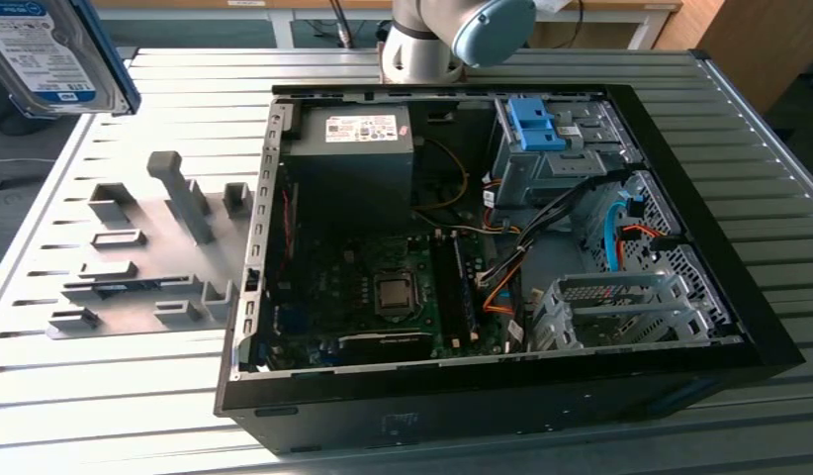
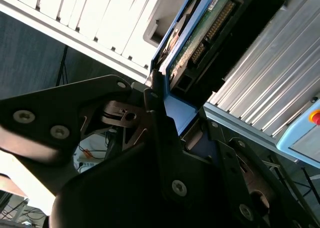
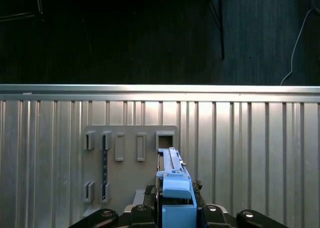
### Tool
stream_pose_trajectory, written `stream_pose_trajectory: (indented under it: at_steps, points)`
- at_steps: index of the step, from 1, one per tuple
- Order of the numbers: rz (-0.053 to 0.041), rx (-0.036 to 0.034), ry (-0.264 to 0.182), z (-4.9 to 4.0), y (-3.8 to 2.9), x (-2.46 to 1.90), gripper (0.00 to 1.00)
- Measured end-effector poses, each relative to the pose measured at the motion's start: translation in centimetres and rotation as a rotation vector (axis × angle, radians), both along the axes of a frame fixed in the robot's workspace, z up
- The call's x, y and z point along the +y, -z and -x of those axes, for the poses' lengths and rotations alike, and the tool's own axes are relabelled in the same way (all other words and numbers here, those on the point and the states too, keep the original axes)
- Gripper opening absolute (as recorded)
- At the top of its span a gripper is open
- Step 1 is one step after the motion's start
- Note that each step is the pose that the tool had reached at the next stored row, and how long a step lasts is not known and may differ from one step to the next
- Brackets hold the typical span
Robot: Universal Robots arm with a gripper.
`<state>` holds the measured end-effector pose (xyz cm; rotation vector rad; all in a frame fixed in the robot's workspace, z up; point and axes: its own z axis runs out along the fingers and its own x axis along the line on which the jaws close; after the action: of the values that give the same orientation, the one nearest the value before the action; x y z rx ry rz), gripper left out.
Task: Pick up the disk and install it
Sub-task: 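Pick up the disk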
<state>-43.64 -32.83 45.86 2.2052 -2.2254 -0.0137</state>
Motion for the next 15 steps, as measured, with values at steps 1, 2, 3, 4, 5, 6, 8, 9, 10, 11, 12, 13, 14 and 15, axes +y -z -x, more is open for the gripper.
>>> stream_pose_trajectory:
  at_steps: [1,2,3,4,5,6,8,9,10,11,12,13,14,15]
  points:
    - [0.0000,0.0001,0.000,0.00,-0.09,0.00,0.37]
    - [0.0000,0.0001,0.000,0.00,-0.18,0.00,0.37]
    - [0.0000,0.0001,0.000,0.00,-0.27,0.00,0.37]
    - [0.0001,0.0001,0.000,0.00,-0.37,0.00,0.37]
    - [0.0000,0.0000,0.000,0.00,-0.45,0.00,0.37]
    - [0.0001,0.0001,0.000,0.00,-0.54,0.00,0.37]
    - [0.0000,0.0000,0.000,0.00,-0.72,0.00,0.37]
    - [0.0000,0.0001,0.000,0.00,-0.82,0.00,0.37]
    - [0.0000,0.0001,0.000,0.00,-0.91,0.00,0.37]
    - [0.0001,0.0001,0.000,0.00,-1.01,0.00,0.37]
    - [0.0001,0.0001,0.000,0.00,-1.11,0.00,0.37]
    - [0.0001,0.0001,0.000,0.00,-1.19,0.00,0.37]
    - [0.0000,0.0000,0.000,0.00,-1.28,0.00,0.37]
    - [0.0000,0.0001,0.000,0.00,-1.36,0.00,0.37]
